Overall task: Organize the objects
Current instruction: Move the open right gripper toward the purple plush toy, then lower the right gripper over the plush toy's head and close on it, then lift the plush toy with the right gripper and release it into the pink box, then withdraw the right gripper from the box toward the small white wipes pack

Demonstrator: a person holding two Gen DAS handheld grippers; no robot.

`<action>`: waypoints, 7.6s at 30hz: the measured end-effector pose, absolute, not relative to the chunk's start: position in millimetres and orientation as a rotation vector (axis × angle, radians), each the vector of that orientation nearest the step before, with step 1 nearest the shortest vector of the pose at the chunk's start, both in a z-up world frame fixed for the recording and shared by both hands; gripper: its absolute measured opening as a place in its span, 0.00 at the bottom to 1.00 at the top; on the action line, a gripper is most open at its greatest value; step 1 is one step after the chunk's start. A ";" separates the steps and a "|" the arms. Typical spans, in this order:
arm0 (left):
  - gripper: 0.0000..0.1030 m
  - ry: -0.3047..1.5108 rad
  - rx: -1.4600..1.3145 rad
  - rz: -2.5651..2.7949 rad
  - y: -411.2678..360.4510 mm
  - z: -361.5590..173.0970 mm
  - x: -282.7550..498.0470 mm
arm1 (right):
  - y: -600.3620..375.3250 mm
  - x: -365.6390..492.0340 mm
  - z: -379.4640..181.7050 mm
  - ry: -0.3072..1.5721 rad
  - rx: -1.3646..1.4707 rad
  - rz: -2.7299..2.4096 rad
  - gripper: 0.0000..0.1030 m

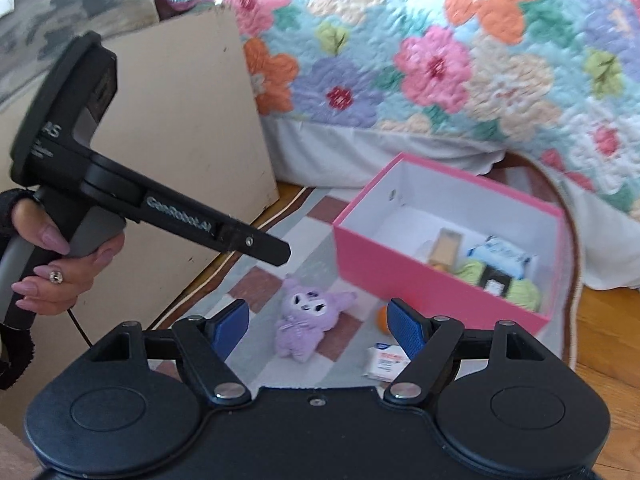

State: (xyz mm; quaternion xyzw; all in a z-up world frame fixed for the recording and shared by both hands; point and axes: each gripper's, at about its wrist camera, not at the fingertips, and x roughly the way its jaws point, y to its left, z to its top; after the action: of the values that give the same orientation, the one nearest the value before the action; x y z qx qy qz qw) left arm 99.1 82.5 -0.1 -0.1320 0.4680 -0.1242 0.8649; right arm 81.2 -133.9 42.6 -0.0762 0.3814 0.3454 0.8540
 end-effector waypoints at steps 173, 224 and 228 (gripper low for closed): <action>0.23 0.994 -0.330 -0.183 51.1 -54.6 288.5 | -89.3 264.5 -61.1 0.796 -0.067 0.611 0.25; 0.40 1.053 -0.104 -0.206 3.6 28.0 145.9 | -214.3 111.1 53.3 0.690 -0.112 0.713 0.79; 0.40 1.077 -0.112 -0.217 1.4 12.9 140.2 | -216.7 102.7 30.4 0.664 -0.131 0.705 0.82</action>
State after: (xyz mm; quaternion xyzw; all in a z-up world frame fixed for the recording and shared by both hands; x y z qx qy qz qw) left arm 140.2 1.4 12.9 -0.0531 0.5114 -0.1030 0.8515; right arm 102.7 -216.7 30.4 -0.0632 0.3188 0.3388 0.8829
